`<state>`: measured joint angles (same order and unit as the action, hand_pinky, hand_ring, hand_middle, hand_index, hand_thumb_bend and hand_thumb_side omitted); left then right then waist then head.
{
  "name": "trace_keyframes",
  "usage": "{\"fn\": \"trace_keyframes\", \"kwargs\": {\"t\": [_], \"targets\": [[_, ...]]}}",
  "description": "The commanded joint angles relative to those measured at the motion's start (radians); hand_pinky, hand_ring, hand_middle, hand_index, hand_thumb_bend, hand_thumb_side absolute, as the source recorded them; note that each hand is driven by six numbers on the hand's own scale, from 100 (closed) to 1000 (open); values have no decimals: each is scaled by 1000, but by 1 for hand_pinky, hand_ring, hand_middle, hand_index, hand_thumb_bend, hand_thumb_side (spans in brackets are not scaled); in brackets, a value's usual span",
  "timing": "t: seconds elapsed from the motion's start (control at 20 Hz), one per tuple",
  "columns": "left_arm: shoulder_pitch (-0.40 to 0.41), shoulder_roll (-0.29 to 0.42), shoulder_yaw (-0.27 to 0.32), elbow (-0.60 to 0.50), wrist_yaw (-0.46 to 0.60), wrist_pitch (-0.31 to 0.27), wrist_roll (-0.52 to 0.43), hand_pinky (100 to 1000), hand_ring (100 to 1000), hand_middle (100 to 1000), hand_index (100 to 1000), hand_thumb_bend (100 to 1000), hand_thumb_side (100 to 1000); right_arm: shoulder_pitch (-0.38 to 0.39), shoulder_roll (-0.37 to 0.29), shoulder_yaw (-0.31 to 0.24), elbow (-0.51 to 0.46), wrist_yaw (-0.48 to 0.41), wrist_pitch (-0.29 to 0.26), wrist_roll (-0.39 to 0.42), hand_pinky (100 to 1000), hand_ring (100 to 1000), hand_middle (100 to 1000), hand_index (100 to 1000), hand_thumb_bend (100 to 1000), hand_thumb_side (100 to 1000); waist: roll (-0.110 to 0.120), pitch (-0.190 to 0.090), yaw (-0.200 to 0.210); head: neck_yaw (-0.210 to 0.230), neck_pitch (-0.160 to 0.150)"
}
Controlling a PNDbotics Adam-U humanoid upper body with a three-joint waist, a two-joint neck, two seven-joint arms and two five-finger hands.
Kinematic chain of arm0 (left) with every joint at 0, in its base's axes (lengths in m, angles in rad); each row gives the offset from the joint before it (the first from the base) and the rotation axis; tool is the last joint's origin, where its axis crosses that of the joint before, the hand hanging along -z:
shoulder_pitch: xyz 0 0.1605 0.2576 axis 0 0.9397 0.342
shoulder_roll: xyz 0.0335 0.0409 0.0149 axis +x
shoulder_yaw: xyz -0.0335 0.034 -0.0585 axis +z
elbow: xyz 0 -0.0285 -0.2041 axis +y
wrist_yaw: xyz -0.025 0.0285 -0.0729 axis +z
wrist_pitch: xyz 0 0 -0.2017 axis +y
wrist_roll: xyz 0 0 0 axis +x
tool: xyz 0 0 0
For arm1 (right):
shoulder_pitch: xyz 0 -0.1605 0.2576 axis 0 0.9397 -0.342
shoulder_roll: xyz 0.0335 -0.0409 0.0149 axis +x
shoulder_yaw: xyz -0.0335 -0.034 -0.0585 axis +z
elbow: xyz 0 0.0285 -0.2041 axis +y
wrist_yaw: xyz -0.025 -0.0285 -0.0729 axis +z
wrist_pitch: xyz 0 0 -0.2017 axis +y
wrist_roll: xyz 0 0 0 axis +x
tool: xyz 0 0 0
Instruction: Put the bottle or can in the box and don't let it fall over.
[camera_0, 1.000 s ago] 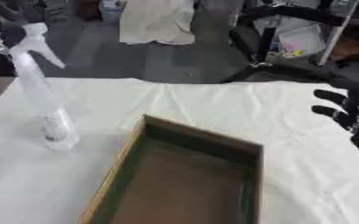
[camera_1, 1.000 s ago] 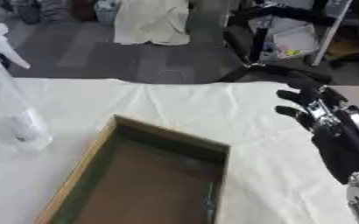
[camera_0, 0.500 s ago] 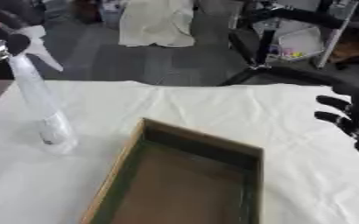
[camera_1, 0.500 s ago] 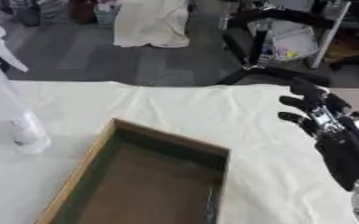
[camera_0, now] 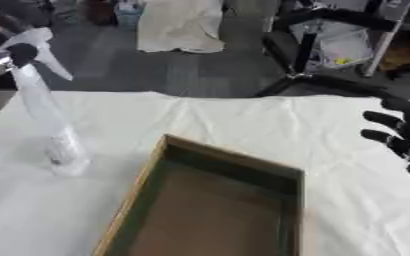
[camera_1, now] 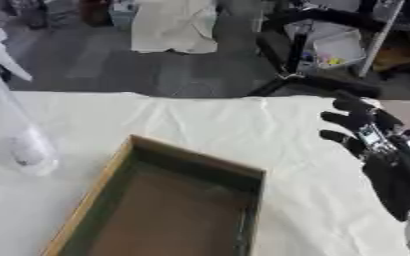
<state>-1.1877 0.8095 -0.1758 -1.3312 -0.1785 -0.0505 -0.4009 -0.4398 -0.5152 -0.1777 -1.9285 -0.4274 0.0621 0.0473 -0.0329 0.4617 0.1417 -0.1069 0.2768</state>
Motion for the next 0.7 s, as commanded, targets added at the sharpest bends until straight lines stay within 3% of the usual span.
{"fn": "trace_keyframes", "kwargs": {"t": [0.05,0.25,0.7], "targets": [[-14,16,8,-1,-4,0,10,797,843,910,866,318,631,-12,-28,-8,-8,4,-2,4,819,887,980,780,100,540,2,-19,-2,3,-18],[-16,11,8,2,17,8,30,765,798,866,838,254,583,-11,-27,-8,-6,5,0,6,820,887,981,780,100,545,2,-18,-2,5,-19],[-14,6,2,9,22,21,36,765,798,876,833,246,596,-12,-26,-10,-6,6,-1,8,821,888,982,780,100,549,3,-9,-8,13,-26]]}}
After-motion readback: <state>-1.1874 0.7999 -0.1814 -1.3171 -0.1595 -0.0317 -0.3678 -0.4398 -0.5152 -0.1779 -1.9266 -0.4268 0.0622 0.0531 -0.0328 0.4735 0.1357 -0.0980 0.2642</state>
